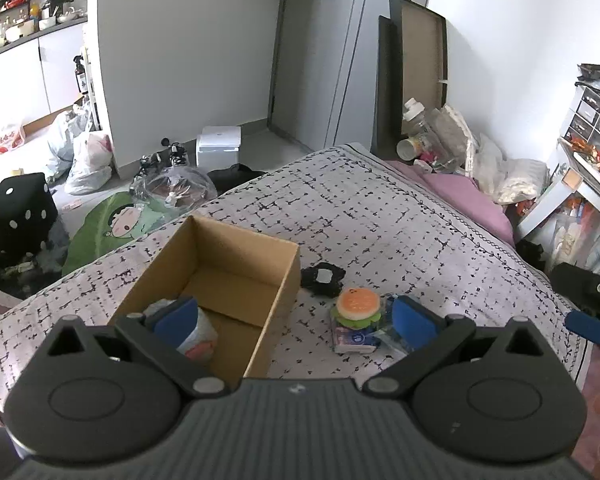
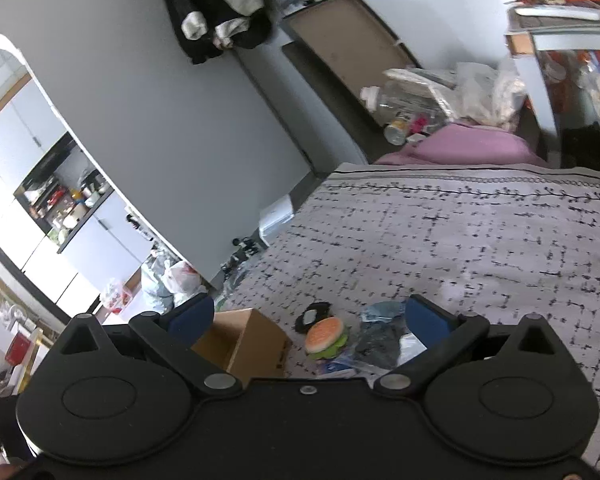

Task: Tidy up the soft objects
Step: 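Move the left gripper back to the orange burger plush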

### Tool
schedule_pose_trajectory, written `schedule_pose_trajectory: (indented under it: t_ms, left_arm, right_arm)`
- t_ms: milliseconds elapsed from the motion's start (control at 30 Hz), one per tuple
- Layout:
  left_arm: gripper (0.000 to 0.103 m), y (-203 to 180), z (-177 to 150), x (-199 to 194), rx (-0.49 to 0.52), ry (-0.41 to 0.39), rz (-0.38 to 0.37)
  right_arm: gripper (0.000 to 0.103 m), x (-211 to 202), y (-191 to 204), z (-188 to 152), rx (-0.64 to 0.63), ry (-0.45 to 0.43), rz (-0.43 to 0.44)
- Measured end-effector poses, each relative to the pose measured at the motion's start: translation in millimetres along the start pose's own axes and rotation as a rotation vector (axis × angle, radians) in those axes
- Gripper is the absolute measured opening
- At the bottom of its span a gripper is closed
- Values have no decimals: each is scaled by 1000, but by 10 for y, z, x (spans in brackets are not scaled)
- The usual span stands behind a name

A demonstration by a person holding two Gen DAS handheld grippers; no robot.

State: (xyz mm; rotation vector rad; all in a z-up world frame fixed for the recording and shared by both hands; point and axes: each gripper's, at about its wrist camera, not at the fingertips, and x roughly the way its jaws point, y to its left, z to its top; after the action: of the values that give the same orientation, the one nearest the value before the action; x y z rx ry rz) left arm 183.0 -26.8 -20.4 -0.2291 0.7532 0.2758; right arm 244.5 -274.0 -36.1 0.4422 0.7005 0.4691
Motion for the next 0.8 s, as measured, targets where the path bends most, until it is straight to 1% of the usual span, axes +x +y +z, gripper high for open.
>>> schedule_pose_trajectory:
  t_ms: [100,200,300,467,800]
  left_arm:
    - [103,-84,-4,52,27,-6,11]
    - [103,-140,-7,109,25,2,-12]
    - [103,-204,-19,178,35,9,-22]
    - [103,-300,-61,301,55,26,-12]
    - [103,-365,-79,577,26,76,-56]
  right_arm:
    - [103,5,-87,30,-5,1,-19]
    - [103,7,-159,50,-22,5,-48]
    - [103,21,-256,75,-13,5,-74]
    - [103,91,-363,75,-8,19,-91]
    - [103,335,-502,55,15,72,-115]
